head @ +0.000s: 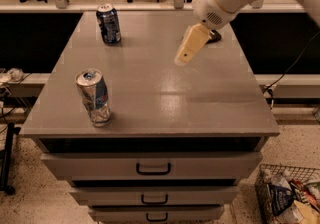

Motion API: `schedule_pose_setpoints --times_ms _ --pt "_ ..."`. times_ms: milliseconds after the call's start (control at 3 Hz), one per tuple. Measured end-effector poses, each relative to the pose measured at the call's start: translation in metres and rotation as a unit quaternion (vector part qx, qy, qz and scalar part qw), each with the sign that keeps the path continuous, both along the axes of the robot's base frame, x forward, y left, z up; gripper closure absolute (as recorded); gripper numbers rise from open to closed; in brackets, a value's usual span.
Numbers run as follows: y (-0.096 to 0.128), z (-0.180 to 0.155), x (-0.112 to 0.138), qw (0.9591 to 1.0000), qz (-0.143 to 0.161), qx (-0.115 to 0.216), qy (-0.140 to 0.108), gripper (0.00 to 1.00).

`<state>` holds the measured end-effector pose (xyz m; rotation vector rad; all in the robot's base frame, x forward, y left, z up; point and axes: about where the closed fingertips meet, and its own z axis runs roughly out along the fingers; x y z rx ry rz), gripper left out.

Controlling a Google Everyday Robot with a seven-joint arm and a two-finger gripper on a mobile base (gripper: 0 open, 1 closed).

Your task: Move pepsi can near rxbar chocolate

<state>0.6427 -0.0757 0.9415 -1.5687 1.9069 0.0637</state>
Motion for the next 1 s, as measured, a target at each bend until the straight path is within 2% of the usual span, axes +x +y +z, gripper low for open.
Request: schedule_pose_setpoints --times_ms 333,667,1000 --pt "0.041 -0.004 0.062 0.9947 -0.008 0.099 -0.027 0.0" --pt "0.082 -0.013 0.111 0.9828 -0.01 0.182 -0.029 0.0" --pt "0.132 -0.029 0.147 0.9694 0.004 0.245 -0.015 0.0"
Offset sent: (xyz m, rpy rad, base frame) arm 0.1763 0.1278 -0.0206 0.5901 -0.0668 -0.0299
